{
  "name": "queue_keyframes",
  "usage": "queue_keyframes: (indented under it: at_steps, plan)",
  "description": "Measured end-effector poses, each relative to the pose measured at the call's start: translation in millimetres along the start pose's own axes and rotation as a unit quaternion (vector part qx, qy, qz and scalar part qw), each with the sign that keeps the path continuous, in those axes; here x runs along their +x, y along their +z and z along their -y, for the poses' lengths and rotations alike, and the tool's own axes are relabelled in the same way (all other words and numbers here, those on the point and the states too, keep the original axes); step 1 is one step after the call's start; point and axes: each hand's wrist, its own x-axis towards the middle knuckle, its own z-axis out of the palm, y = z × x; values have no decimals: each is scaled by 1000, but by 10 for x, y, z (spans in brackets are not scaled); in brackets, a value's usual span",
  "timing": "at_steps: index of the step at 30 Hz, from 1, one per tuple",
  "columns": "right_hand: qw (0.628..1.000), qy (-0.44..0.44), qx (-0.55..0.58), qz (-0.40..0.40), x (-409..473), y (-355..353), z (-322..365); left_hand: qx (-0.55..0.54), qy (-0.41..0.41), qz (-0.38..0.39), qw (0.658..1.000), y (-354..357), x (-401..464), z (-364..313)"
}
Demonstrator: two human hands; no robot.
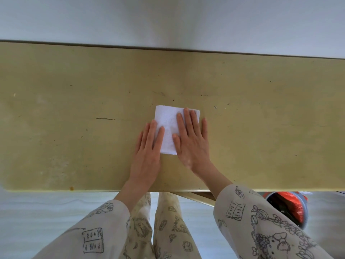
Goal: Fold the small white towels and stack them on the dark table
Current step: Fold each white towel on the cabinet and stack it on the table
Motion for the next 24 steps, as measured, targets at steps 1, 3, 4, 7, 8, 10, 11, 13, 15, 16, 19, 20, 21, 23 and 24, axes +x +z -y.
queue_keyframes:
  at_steps: [1,3,4,7,8,10,11,13,15,16,19,20,21,23,24]
  plan:
    - [1000,1,0,-1,1,-1,-1,17,11,7,1000,-12,-4,35]
    - [1000,1,-2,-4,2,-4,-1,41,27,25,998,-50,13,98]
    - [1000,0,-3,-4,1,-3,0,48,34,39,998,-73,34,136]
    - [1000,1,-8,-3,5,-2,2,70,70,109,989,-148,111,306]
    - [1000,2,-11,-3,6,-4,6,78,83,133,985,-178,138,380]
    - [1000,3,-15,-3,12,-2,10,86,98,169,977,-261,207,511]
    - [1000,4,-16,-5,14,-2,12,87,106,189,972,-313,239,565]
    - [1000,5,-17,-8,17,-1,15,74,117,219,966,-425,294,588]
    - [1000,5,-14,-12,14,-1,17,62,126,196,971,-515,331,491]
    - [1000,5,-12,-13,13,-3,16,53,127,169,976,-529,344,414]
    - [1000,4,-9,-15,11,-10,17,-23,91,82,992,-480,463,178]
    - [1000,3,-9,-14,11,-9,17,-49,60,61,995,-463,544,125]
    - [1000,4,-11,-13,14,-4,15,-68,20,55,996,-453,653,99]
    - [1000,6,-16,-10,19,3,17,-86,-63,92,990,-489,892,96]
    - [1000,7,-18,-9,20,3,18,-87,-88,123,985,-516,1006,112]
